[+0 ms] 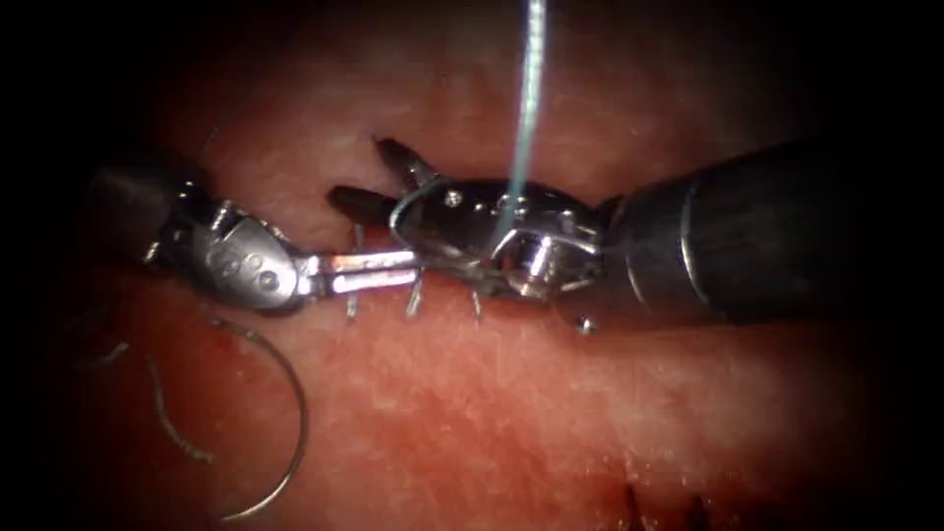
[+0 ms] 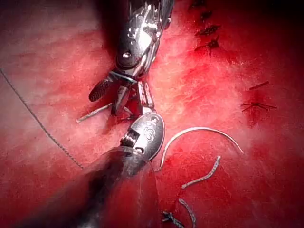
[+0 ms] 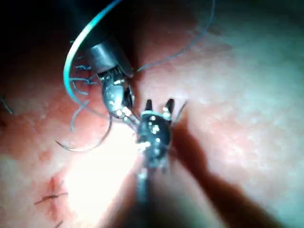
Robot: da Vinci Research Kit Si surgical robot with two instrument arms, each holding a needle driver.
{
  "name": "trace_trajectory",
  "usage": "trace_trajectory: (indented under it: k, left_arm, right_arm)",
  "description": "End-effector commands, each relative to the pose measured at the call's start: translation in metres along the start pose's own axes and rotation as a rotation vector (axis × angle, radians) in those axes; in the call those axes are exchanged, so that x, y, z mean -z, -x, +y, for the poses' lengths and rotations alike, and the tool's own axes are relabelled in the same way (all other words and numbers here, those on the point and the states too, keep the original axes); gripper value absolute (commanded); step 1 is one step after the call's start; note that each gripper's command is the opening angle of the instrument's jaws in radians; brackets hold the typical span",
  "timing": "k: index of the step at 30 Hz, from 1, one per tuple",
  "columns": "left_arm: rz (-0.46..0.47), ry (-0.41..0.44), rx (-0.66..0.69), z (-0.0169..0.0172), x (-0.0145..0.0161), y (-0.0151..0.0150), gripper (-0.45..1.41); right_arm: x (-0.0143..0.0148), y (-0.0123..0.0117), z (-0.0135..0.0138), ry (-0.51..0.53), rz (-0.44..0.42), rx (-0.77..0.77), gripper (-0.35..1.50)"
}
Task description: Wound Closure
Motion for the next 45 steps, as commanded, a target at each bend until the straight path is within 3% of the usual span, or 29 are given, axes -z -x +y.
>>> trace_trajectory:
  k: [1, 8, 18, 21, 23, 24, 29, 33, 45]
  left_arm:
    - [-0.001, 0.003, 0.005, 0.0011, -0.0001, 0.0005, -0.45]
    - [0.001, 0.005, 0.005, 0.001, -0.0004, 0.0005, -0.45]
    - [0.001, 0.005, 0.006, 0.001, -0.0004, 0.0004, -0.45]
    - [0.002, 0.008, 0.006, 0.001, -0.0004, 0.0004, -0.45]
    - [0.002, 0.008, 0.006, 0.001, -0.0004, 0.0004, -0.45]
    - [0.002, 0.008, 0.006, 0.0009, -0.0004, 0.0004, -0.45]
    - [0.003, 0.009, 0.007, 0.0009, -0.0003, 0.0004, -0.45]
    - [0.001, 0.013, 0.008, 0.0007, 0.0, 0.0003, -0.45]
    - [-0.024, -0.005, 0.019, -0.0021, 0.0019, 0.0001, -0.45]
  right_arm:
    - [-0.0006, 0.0011, -0.0003, 0.01, -0.01, -0.004, 0.76]
    - [-0.0008, 0.0017, 0.0008, 0.07, -0.036, -0.015, 0.93]
    - [-0.003, 0.0031, 0.001, 0.058, -0.097, -0.005, 0.81]
    - [-0.0038, 0.0039, 0.0008, 0.03, -0.12, -0.026, 0.51]
    - [-0.0039, 0.0041, 0.0007, 0.003, -0.122, -0.037, -0.27]
    - [-0.0039, 0.0041, 0.0006, -0.007, -0.123, -0.043, -0.35]
    - [-0.0031, 0.0036, 0.0003, 0.012, -0.127, -0.056, -0.35]
    - [-0.002, 0.0029, 0.0006, 0.035, -0.083, -0.064, -0.35]
    - [0.0043, 0.0009, 0.0008, 0.058, 0.02, -0.09, -0.35]
